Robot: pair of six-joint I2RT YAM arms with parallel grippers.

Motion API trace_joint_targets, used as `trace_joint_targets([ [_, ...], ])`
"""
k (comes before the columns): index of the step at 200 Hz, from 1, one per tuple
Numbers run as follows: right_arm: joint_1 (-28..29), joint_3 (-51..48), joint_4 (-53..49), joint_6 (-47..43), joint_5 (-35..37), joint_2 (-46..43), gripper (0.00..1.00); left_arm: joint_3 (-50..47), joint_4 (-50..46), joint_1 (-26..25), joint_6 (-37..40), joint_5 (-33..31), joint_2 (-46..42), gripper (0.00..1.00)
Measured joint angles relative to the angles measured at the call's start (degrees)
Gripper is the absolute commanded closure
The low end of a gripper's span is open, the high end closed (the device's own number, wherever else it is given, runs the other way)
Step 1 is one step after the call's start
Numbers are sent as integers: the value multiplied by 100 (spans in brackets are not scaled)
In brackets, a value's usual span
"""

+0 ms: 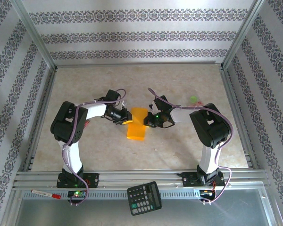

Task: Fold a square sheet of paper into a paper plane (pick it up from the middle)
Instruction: First fold the square sheet of paper in half at the center of the table.

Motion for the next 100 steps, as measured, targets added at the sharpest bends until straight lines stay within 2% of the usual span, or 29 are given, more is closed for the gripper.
trace_joint_targets([
  [40,0,0,0,0,0,0,100,-483,118,-164,-245,125,-590,74],
  [69,0,0,0,-7,0,0,100,-691,308,-317,-369,223,-566,77],
  [100,0,0,0,-44,0,0,100,-931,372,-205,-369,229,-514,78],
])
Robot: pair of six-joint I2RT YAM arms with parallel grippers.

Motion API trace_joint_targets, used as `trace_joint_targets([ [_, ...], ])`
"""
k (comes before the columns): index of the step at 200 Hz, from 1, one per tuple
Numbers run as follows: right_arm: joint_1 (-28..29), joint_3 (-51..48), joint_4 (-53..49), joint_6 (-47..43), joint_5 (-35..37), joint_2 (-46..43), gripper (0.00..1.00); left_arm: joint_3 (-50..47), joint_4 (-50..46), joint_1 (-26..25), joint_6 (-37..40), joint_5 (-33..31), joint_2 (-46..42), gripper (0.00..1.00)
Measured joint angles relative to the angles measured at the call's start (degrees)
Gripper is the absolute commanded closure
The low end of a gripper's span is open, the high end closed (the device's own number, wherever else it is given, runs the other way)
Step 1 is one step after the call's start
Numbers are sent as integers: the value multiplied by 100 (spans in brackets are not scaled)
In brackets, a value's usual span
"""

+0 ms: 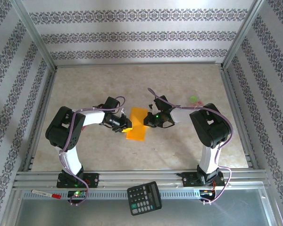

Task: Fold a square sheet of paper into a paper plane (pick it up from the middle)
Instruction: First fold the square sheet of paper in half at the center of the table.

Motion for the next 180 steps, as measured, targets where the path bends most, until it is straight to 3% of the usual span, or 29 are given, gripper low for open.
trace_joint_targets([
  [45,-2,0,0,-22,0,0,100,-275,-109,98,90,-120,-365,76],
  [77,-2,0,0,-42,0,0,100,-317,-26,-136,13,-37,-636,75],
  [106,-4,0,0,-42,0,0,100,-313,24,-323,-59,26,-546,79],
  [180,-4,-4,2,-42,0,0,100,-345,83,-205,13,33,-205,84],
])
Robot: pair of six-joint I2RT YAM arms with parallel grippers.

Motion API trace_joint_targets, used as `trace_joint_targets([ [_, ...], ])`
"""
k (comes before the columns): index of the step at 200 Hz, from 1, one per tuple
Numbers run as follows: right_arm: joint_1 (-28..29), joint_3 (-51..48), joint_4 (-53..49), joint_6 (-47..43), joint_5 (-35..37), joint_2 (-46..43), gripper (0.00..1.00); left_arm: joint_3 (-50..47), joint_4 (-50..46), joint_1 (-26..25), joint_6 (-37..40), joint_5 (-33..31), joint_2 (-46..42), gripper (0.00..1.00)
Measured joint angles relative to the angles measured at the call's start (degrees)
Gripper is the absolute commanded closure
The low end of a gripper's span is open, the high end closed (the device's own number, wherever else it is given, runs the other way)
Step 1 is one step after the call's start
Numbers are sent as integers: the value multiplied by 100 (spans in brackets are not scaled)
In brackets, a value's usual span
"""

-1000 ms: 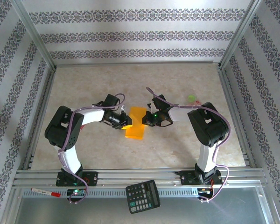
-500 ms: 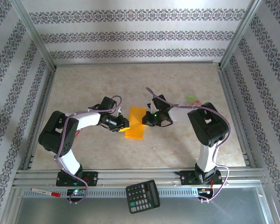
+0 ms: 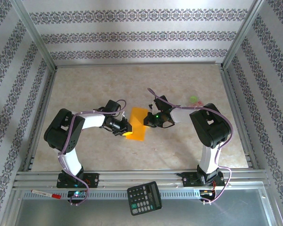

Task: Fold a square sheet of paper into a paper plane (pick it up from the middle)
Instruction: First fold the square sheet of paper in half at the center of the table.

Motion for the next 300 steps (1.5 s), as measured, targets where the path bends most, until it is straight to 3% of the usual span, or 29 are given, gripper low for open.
trace_joint_targets([
  [143,-9,2,0,-17,0,0,100,-463,-68,212,83,120,-533,83],
  [221,-9,2,0,-17,0,0,100,-496,-638,343,409,-203,-743,83],
  [263,-9,2,0,-20,0,0,100,-468,-365,315,160,13,-1014,83],
  [300,-9,2,0,-20,0,0,100,-37,-59,210,-46,129,-573,89],
])
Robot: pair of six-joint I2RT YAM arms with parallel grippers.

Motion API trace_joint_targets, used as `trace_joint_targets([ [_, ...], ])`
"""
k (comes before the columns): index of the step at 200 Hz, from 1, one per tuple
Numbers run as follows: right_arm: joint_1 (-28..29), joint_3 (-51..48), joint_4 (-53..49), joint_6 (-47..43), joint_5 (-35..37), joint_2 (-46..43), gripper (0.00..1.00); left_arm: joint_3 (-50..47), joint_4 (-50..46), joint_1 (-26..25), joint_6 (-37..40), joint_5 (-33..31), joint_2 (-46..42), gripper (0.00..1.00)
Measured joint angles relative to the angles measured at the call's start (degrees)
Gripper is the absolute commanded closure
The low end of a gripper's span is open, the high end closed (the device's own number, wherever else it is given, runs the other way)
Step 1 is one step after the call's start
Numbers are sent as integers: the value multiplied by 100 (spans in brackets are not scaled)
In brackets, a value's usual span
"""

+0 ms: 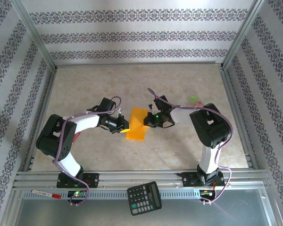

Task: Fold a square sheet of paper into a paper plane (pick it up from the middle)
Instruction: First fold the square sheet of paper in half at the center of the table, then first fold in half a square sheet of paper at the center of the table.

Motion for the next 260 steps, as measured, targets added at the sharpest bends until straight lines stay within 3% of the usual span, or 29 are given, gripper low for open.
trace_joint_targets([
  [79,0,-2,0,2,0,0,100,376,166,0,-26,-4,767,95],
  [218,0,0,-2,2,0,-11,100,214,350,79,240,66,876,100],
  [260,0,7,-63,-11,44,-57,85,197,374,87,444,90,876,100],
])
